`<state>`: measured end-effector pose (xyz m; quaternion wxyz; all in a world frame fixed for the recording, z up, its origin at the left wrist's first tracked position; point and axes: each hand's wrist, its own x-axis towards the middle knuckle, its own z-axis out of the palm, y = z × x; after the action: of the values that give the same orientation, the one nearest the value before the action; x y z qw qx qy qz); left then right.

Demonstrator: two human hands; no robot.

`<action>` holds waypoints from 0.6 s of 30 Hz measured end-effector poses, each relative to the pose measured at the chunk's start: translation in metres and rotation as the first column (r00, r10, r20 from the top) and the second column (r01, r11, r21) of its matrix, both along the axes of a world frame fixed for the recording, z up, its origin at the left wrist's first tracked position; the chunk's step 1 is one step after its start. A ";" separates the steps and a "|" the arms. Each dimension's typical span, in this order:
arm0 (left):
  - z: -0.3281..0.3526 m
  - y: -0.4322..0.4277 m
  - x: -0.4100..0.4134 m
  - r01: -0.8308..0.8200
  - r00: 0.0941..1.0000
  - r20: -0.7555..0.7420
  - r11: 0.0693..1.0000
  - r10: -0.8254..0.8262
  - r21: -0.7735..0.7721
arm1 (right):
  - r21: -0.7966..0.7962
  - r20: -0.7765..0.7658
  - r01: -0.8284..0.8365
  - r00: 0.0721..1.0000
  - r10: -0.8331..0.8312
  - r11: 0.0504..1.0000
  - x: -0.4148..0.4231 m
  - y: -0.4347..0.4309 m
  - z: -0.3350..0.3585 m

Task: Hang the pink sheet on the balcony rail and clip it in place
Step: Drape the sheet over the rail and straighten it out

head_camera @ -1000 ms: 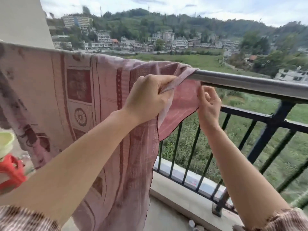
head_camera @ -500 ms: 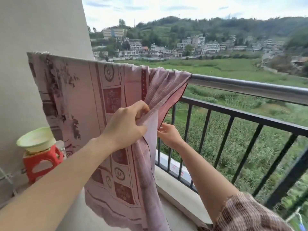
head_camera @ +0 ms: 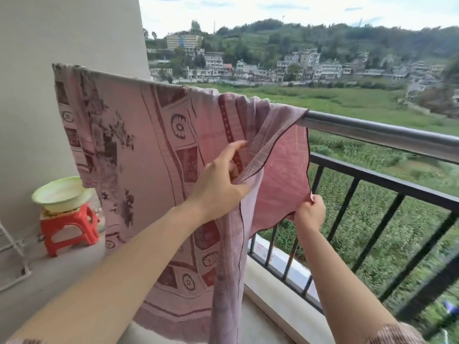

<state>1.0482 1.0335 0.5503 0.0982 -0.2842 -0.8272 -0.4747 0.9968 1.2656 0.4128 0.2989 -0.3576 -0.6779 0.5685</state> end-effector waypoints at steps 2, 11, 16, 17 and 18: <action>-0.003 0.010 -0.002 0.035 0.999 0.000 0.999 -0.035 -0.026 | 0.069 0.034 -0.054 0.998 0.052 0.996 0.005 0.004 -0.002; 0.021 0.026 -0.058 -0.008 0.986 -0.164 0.984 -0.021 -0.176 | 0.147 0.086 -0.164 0.984 0.153 0.975 0.047 -0.011 0.019; 0.034 0.024 -0.089 -0.146 0.920 -0.392 0.934 0.007 -0.326 | 0.586 -0.428 0.112 0.884 0.189 0.803 0.095 -0.068 0.097; 0.034 0.020 -0.094 -0.145 0.906 -0.424 0.938 -0.003 -0.316 | 0.656 -0.532 0.153 0.789 0.308 0.739 0.099 -0.086 0.123; 0.036 0.015 -0.097 -0.132 0.890 -0.456 0.947 -0.018 -0.294 | 0.713 -0.565 0.170 0.713 0.414 0.680 0.096 -0.102 0.146</action>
<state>0.9513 1.0487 0.5860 0.2555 -0.3743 -0.8547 -0.2533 1.0930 1.1636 0.5588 0.6015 0.0787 -0.7066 0.3643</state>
